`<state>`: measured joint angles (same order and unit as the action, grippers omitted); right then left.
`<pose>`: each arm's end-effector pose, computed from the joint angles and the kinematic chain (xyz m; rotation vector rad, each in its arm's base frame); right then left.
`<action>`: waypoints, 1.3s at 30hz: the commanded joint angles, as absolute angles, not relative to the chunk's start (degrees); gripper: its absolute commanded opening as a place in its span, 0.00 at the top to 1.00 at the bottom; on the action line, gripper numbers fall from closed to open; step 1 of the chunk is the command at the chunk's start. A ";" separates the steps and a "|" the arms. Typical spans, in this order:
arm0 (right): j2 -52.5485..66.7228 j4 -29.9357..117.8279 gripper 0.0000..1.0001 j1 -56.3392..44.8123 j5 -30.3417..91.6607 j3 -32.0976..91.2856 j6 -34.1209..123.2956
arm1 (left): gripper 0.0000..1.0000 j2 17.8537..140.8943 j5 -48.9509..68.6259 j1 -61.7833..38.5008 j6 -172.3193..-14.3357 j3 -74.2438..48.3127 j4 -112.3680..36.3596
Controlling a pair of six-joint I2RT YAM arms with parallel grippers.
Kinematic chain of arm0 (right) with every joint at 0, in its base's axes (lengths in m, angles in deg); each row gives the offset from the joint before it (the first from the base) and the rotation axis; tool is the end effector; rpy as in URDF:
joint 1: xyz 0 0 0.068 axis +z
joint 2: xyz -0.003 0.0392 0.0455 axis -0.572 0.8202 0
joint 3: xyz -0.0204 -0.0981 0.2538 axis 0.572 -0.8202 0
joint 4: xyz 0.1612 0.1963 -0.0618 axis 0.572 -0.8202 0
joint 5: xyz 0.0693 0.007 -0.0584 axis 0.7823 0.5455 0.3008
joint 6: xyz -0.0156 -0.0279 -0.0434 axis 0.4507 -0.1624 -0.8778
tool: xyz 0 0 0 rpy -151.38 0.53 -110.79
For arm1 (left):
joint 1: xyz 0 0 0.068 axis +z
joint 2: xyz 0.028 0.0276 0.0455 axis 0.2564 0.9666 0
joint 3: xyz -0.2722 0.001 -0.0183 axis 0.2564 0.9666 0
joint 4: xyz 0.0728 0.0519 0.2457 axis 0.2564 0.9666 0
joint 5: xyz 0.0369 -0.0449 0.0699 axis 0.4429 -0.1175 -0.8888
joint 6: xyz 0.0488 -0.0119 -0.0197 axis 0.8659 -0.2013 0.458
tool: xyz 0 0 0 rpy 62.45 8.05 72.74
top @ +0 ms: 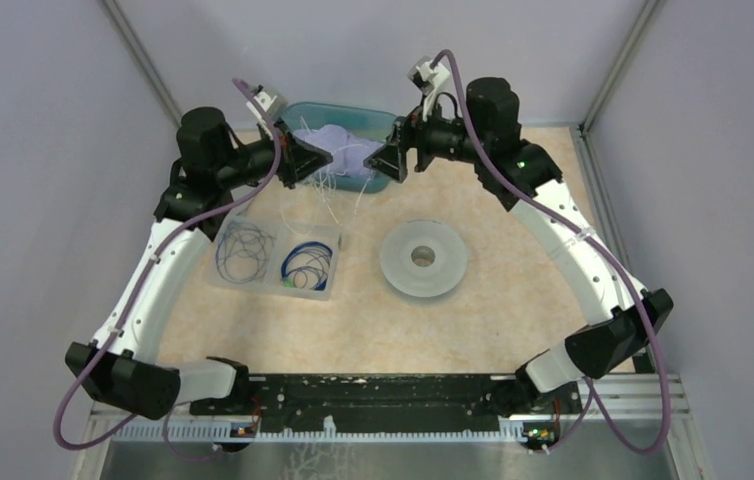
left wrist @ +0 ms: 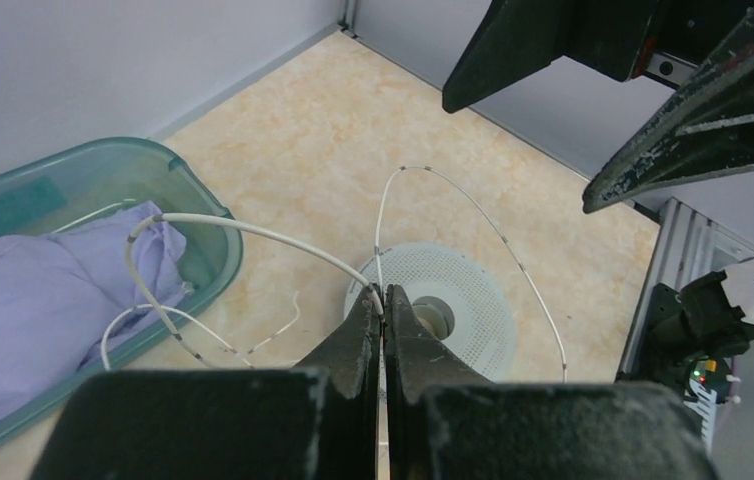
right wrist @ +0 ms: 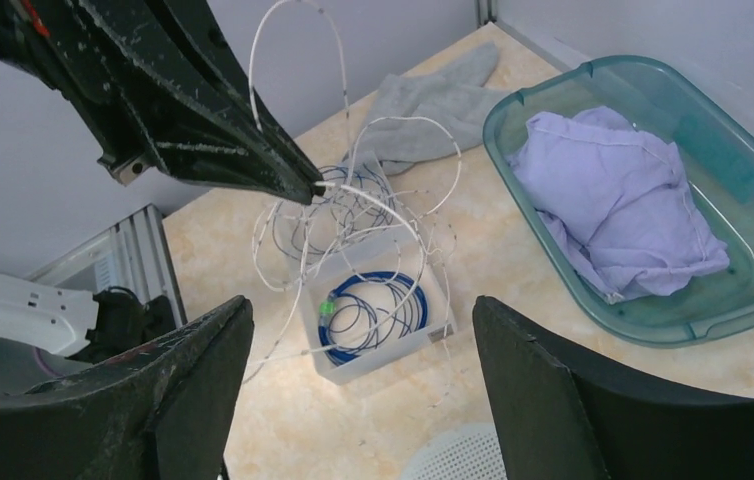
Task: Wrap the cables
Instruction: Adjust the cable.
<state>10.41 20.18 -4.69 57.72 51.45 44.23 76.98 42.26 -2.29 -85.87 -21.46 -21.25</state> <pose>0.2668 0.1787 0.4700 -0.8141 1.6509 0.9888 0.2587 -0.1042 0.4457 0.7265 1.5813 -0.8724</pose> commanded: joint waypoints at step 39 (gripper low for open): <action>7.65 3.92 1.00 -5.45 38.59 74.06 16.90 | 0.05 79.65 61.06 -3.69 -60.43 -23.21 -9.86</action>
